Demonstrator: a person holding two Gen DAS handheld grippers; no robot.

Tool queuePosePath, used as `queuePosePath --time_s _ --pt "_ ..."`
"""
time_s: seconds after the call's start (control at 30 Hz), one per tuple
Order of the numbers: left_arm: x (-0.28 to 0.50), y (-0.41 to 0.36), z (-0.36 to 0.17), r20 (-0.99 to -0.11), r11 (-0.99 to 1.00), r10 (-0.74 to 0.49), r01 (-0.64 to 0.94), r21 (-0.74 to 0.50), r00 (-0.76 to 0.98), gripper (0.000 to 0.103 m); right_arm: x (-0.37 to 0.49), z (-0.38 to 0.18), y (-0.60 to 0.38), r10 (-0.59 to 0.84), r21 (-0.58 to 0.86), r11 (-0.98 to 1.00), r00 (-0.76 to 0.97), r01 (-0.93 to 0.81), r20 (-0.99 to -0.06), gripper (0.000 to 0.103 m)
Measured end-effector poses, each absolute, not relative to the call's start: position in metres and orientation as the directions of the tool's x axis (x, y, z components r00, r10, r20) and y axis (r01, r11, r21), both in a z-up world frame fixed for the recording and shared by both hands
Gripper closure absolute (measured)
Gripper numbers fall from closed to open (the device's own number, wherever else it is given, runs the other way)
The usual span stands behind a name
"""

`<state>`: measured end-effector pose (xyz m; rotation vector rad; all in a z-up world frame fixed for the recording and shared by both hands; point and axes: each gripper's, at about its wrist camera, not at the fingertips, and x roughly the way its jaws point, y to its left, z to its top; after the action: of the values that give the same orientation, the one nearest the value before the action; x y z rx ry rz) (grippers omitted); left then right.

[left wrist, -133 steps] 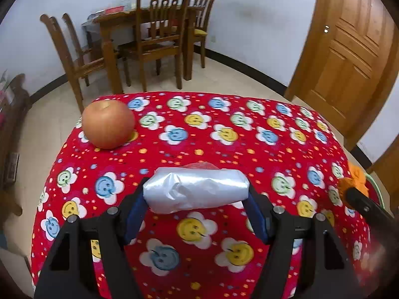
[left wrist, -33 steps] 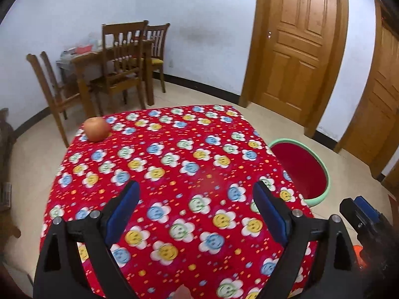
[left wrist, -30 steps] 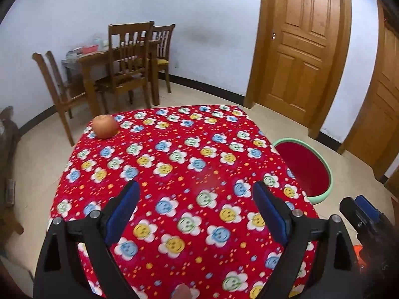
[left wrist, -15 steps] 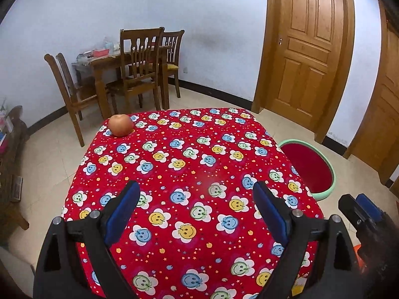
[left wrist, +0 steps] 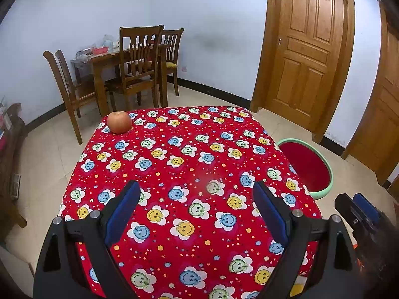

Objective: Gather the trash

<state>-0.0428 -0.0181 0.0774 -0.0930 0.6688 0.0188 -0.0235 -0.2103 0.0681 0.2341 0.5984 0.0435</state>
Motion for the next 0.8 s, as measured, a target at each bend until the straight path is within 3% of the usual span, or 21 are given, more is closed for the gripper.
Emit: queuePosePath --time_s 0.8 --pt "-0.0430 -0.0171 0.0737 -0.624 0.995 -0.013 -0.049 -0.083 0.781 0.013 -0.0235 0.0677 -0.2108 0.109 0.232 0.972 0.826 0.027 -0.554 0.026"
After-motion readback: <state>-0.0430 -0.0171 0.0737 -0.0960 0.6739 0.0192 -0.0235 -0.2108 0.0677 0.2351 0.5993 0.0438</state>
